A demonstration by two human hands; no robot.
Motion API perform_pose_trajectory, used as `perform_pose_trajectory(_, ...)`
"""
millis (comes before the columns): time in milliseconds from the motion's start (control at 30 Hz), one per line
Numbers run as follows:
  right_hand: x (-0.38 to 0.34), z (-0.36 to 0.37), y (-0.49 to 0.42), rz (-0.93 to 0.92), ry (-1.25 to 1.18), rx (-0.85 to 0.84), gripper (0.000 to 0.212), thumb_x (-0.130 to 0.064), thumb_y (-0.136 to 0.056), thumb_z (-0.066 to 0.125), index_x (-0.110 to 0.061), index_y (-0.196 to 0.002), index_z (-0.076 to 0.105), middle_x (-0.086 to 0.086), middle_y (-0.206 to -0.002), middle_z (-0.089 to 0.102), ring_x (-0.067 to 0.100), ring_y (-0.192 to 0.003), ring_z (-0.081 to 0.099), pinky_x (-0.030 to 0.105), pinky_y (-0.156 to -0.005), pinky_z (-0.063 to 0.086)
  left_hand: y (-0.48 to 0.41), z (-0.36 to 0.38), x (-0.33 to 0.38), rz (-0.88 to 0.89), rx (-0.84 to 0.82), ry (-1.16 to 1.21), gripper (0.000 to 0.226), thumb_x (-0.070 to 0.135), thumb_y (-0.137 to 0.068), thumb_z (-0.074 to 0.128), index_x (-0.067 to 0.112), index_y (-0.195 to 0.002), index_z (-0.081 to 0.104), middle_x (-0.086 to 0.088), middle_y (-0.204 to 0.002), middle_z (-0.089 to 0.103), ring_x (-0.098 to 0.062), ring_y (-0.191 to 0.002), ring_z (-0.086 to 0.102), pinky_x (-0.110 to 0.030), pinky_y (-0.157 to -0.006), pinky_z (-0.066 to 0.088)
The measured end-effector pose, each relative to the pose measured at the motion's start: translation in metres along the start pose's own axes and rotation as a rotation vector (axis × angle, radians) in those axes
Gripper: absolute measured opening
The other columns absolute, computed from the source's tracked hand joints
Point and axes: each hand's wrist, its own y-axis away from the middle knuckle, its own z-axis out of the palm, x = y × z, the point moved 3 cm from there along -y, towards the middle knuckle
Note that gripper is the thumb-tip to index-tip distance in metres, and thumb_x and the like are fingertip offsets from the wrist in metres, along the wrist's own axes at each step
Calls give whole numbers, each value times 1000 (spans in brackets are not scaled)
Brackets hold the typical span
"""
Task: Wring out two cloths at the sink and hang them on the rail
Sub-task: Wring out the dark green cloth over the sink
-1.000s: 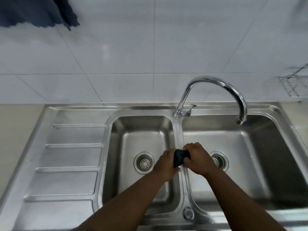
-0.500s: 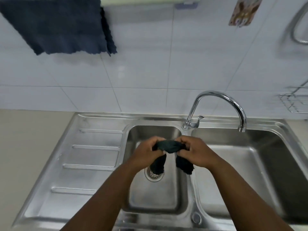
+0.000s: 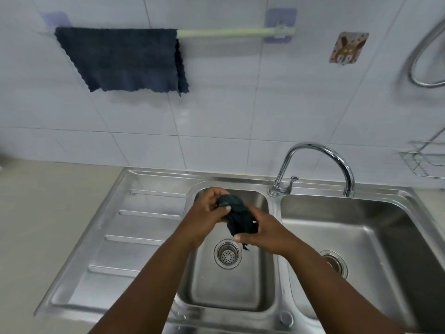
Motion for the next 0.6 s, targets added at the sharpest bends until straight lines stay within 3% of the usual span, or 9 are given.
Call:
perform_pose_trajectory(133,4,7,-3,60,-51,104,41,-18,-80,76,-23,-118,61,4,-99,71,8,-69,70,29,-60,59,7,4,-8,-44,15,146,22,-8,-89,54,6,-106,51,-23,-118,61,-32,-106,62,-49,-90,54)
perform_pose_trajectory(200,5,4,-4,106,-97,156,30,-6,-83,69,-15,-111,64,12,-91,71,13,-55,69,30,-53,58,10,2,-15,-80,28,187,22,-9,-88,53,7,-103,49,-23,-118,60,-34,-106,63,-48,-90,55)
perform_pose_trajectory(267,7,-1,-5,142,-147,210,25,1,-82,65,-15,-101,68,14,-81,71,21,-52,69,34,-54,59,12,-2,-24,-134,54,165,28,-12,-86,54,11,-101,48,-19,-118,61,-33,-103,66,-47,-90,56)
perform_pose_trajectory(333,9,-5,-7,170,-211,236,24,5,-80,62,-15,-93,70,16,-77,72,27,-53,70,39,-59,61,11,-6,-33,-169,36,-7,46,-10,-82,58,23,-112,47,-12,-118,64,-27,-100,69,-45,-91,55)
perform_pose_trajectory(400,8,-4,-10,192,-263,235,27,6,-79,61,-15,-91,71,18,-79,72,32,-58,71,43,-64,61,12,-4,-37,-180,-69,-228,64,-6,-79,63,34,-126,43,-7,-115,66,-20,-103,66,-38,-93,54)
perform_pose_trajectory(467,5,2,-12,196,-295,220,27,7,-79,61,-14,-91,71,20,-83,72,36,-63,72,47,-68,61,12,2,-38,-191,-158,-377,64,-4,-77,64,35,-125,48,-1,-110,67,-17,-103,64,-36,-92,54)
perform_pose_trajectory(600,5,12,-14,218,-370,201,20,9,-80,60,-7,-92,65,24,-87,71,40,-66,71,53,-73,60,9,12,-41,-232,-254,-324,72,-6,-65,70,30,-124,51,-3,-106,69,-17,-101,67,-38,-85,57)
